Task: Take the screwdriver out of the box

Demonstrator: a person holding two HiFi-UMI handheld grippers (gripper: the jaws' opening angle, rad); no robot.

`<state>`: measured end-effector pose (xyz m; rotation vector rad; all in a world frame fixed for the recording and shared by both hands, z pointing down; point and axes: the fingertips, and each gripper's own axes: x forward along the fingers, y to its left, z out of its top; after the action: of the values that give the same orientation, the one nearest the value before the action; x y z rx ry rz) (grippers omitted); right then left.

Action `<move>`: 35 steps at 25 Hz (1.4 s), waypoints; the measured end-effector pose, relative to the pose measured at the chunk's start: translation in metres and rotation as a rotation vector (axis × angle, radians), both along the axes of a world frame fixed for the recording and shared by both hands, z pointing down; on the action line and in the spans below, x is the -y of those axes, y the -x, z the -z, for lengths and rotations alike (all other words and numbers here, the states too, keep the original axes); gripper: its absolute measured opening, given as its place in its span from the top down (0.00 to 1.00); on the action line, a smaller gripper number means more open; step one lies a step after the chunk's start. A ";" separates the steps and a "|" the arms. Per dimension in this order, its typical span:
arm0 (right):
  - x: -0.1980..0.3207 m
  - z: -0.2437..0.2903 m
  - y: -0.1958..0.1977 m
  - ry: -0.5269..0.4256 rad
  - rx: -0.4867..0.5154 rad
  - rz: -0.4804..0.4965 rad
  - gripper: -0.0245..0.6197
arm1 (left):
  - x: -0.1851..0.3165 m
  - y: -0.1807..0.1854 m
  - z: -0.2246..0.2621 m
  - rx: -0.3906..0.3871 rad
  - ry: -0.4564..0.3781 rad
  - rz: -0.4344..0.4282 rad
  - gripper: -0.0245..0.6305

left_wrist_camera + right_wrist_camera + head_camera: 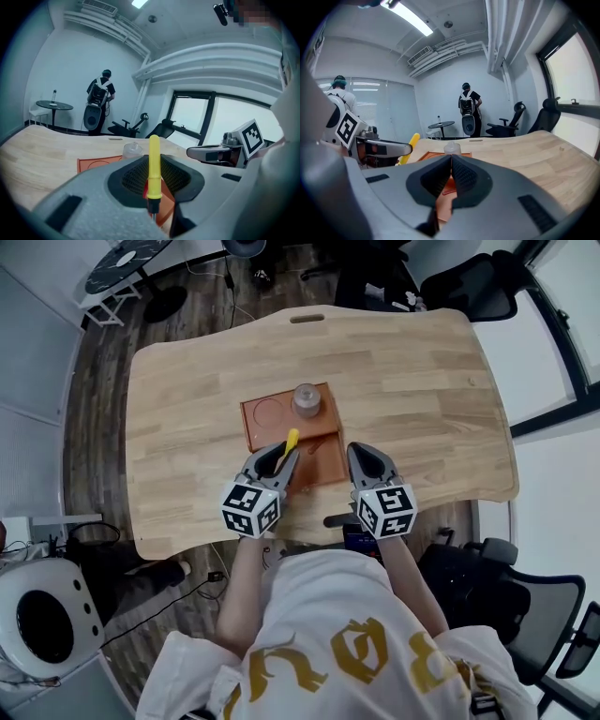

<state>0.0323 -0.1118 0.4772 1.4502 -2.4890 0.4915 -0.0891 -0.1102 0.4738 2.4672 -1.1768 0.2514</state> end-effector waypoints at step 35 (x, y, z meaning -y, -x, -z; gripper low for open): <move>-0.007 0.028 0.019 -0.088 -0.060 0.002 0.95 | -0.004 0.025 0.032 -0.092 -0.033 0.030 0.84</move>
<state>0.0134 -0.1046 0.4493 1.4714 -2.4930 0.3367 -0.1146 -0.1063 0.4418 2.4593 -1.1870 0.1095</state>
